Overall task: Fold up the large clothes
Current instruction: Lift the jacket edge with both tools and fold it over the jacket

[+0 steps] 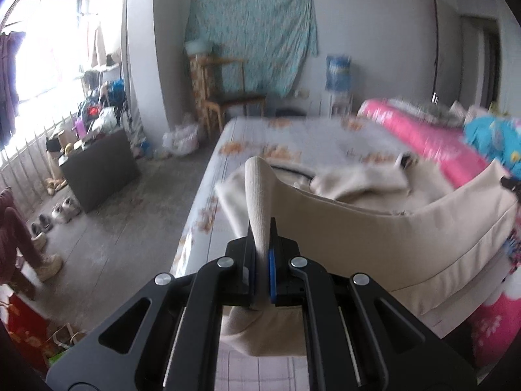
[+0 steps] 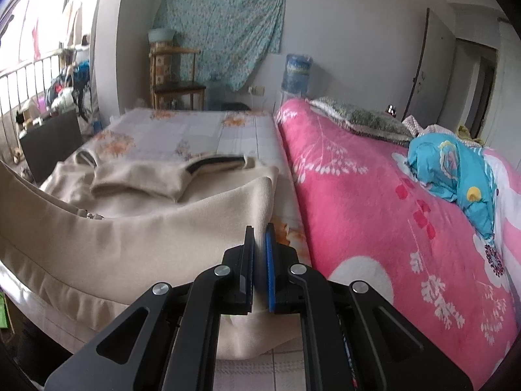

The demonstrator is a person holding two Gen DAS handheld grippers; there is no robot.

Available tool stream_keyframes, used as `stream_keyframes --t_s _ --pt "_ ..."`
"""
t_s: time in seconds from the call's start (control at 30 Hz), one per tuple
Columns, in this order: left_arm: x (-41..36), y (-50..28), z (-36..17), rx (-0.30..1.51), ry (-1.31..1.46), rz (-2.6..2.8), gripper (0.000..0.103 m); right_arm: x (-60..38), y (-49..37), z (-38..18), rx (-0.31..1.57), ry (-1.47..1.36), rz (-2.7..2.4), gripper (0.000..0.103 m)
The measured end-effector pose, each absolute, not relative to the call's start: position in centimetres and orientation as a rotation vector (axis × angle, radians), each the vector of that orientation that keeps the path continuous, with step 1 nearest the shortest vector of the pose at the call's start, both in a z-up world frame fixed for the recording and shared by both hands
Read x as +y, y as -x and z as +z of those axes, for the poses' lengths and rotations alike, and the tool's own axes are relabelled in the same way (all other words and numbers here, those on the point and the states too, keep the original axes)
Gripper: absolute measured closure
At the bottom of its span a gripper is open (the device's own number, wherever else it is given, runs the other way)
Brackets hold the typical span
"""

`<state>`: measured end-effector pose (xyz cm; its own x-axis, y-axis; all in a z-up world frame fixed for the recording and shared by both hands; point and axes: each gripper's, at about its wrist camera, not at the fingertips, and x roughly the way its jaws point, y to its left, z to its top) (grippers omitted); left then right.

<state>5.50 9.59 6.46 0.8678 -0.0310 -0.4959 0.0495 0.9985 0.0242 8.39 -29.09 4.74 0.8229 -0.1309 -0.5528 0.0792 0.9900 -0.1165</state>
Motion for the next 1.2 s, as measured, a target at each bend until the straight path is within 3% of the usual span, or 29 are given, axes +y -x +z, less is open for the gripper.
stream_keyframes --t_s 0.2,0.43,0.7,0.77,0.8,0.97,1.1,1.2 --pt "10.4 -7.1 9.6 0.426 -0.007 -0.07 0.098 -30.1 -10.4 7.8 0.492 0.072 -0.103 0.097" --pt "11.9 -14.9 11.0 0.439 0.044 -0.091 0.098 -31.8 -18.7 8.9 0.473 0.031 -0.06 0.097" --pt "13.2 -28.7 4.0 0.717 0.079 -0.098 0.093 -31.8 -31.2 2.4 0.654 0.01 -0.036 0.094" --pt "12.9 -31.3 0.6 0.805 0.002 -0.062 0.087 -32.5 -33.8 -0.8 0.778 0.014 -0.054 0.081" --pt "13.0 -32.0 -0.5 0.837 -0.016 -0.042 0.084 -33.0 -34.4 -2.1 0.83 0.006 -0.07 0.081" --pt "15.2 -30.2 -0.1 0.789 0.045 -0.018 0.069 -34.6 -30.5 -1.4 0.783 -0.039 -0.063 0.078" --pt "15.2 -26.9 2.3 0.739 0.094 -0.136 0.068 -33.9 -25.2 0.4 0.757 -0.025 0.052 0.078" --pt "13.9 -24.9 1.8 0.81 0.123 -0.257 0.068 -33.4 -22.4 0.1 0.795 -0.035 0.126 0.078"
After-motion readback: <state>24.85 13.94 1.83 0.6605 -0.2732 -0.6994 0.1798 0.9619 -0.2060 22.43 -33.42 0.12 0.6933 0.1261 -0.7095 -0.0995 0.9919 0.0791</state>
